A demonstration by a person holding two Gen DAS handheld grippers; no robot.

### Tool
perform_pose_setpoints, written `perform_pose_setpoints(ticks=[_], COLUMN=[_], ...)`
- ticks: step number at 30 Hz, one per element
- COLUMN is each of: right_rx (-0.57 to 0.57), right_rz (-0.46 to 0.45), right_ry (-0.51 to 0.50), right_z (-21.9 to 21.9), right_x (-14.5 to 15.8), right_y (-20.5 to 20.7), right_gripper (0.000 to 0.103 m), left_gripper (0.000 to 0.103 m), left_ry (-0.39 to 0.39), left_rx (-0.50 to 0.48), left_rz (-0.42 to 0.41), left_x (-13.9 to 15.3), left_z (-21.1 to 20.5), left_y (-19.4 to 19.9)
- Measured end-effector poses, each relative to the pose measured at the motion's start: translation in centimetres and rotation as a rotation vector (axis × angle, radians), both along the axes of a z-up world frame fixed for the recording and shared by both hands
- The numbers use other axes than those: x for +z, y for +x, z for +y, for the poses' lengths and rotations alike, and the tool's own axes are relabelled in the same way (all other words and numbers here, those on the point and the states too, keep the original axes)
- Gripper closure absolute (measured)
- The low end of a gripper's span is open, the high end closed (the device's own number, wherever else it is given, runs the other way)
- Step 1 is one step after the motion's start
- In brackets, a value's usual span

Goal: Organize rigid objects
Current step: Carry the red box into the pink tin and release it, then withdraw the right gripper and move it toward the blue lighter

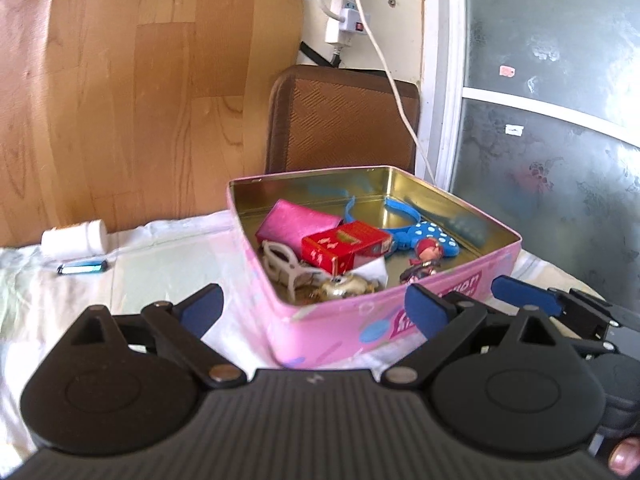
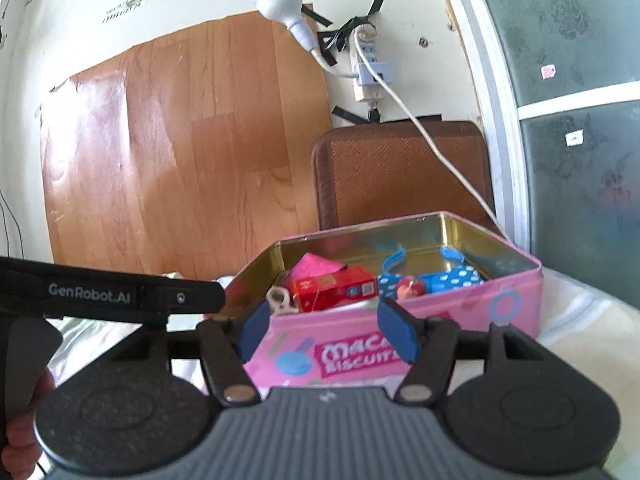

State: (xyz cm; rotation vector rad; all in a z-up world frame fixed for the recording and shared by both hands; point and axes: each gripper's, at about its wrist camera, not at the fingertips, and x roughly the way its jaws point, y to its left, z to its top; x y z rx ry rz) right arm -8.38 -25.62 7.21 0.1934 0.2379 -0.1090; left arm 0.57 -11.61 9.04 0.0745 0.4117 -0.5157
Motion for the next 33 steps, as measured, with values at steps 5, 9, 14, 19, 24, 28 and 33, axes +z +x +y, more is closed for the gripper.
perform_pose_setpoints(ticks=[5,9,14,19,24,28,33], right_rx=[0.014,0.030,0.060,0.103,0.149,0.179,0.205], right_rz=[0.031,0.041,0.062,0.091,0.115,0.128,0.141], right_ry=[0.005,-0.010,-0.039,-0.065,-0.099,-0.122,-0.144], right_z=[1.0,2.0,3.8,5.9,8.0,9.3,10.7], right_x=[-0.5,-0.5,-0.6,-1.0,-1.5,-1.7,-1.8], right_y=[0.0,0.0,0.3,0.9,1.5,1.9,2.6], right_gripper=[0.041,0.039,0.038,0.038,0.037,0.037,0.037], left_gripper=[0.004,0.004,0.004,0.004,0.004,0.004,0.004], left_ry=[-0.010,-0.017,-0.028,-0.045,-0.050,-0.054,-0.048], left_rx=[0.044,0.085,0.129,0.175,0.223,0.260,0.310], left_rz=[0.005,0.007,0.014,0.021,0.019,0.018,0.001], left_x=[-0.5,-1.1,-1.8,-2.3,-2.7,-3.0,-3.2], left_z=[1.9,3.5,5.6,7.8,9.9,11.5,13.5], left_y=[-0.1,0.1,0.5,1.0,1.5,2.1,2.7])
